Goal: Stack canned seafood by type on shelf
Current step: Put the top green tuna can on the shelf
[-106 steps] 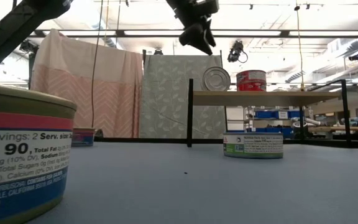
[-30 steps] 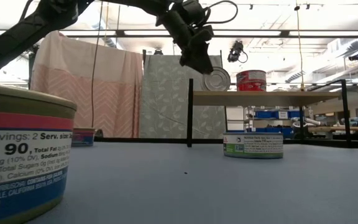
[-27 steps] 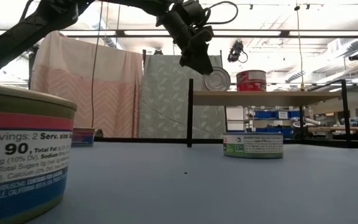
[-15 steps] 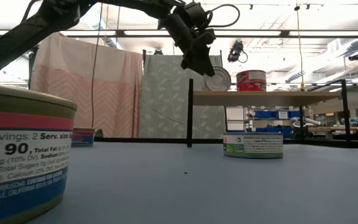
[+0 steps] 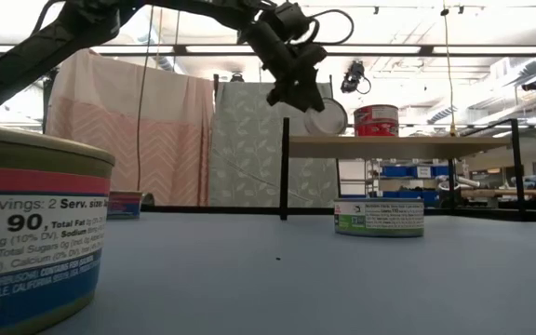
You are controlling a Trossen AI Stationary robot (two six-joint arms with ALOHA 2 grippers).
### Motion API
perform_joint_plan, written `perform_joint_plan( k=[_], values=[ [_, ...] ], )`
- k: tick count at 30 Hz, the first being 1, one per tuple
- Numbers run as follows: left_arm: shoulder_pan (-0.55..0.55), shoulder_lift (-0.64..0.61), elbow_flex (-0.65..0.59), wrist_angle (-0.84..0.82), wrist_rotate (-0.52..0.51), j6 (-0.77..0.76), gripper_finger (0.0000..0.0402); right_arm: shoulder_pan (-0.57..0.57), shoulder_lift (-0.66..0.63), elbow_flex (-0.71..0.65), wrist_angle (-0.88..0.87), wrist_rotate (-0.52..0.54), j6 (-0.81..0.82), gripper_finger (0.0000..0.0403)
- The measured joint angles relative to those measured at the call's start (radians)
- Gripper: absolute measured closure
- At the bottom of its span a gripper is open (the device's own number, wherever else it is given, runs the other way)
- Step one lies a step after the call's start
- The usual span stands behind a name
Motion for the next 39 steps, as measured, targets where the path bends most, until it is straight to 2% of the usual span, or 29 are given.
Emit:
perform_joint_plan(
  k=[5,9,17,20,25,29,35,39],
  values=[
    [0.009,-0.024,0.001,0.053,0.002,-0.096,0.0256,0.0,0.0,0.0,0.0,-0.009,0.0,0.0397],
    [0.026,-0.053,0.002,0.048,-0.036,-0.139,0.0256,0.0,0.0,0.0,-0.001,-0.018,0.0,0.0397],
    [0.059,-0.08,0.003,0.106,-0.059,-0.403,0.0256,0.0,0.0,0.0,-0.001,-0.019,-0.005,0.0397],
    [0.046,-0.08,0.003,0.116,-0.065,-0.512,0.0256,0.0,0.0,0.0,-0.001,-0.019,-0.005,0.0397],
    [0.021,-0.08,0.003,0.119,-0.141,-0.664,0.025,0.0,0.0,0.0,-0.001,-0.019,-0.006,0.0397],
    [0.009,-0.08,0.003,0.084,-0.146,-0.817,0.0248,0.0,0.0,0.0,-0.001,-0.019,-0.007,0.0397],
    [-0.058,-0.08,0.003,0.058,-0.15,-0.935,0.0247,0.0,0.0,0.0,-0.002,0.019,-0.016,0.0397],
    [-0.112,-0.08,0.003,0.036,-0.158,-0.988,0.0246,0.0,0.0,0.0,-0.002,0.087,-0.023,0.0397]
  ],
)
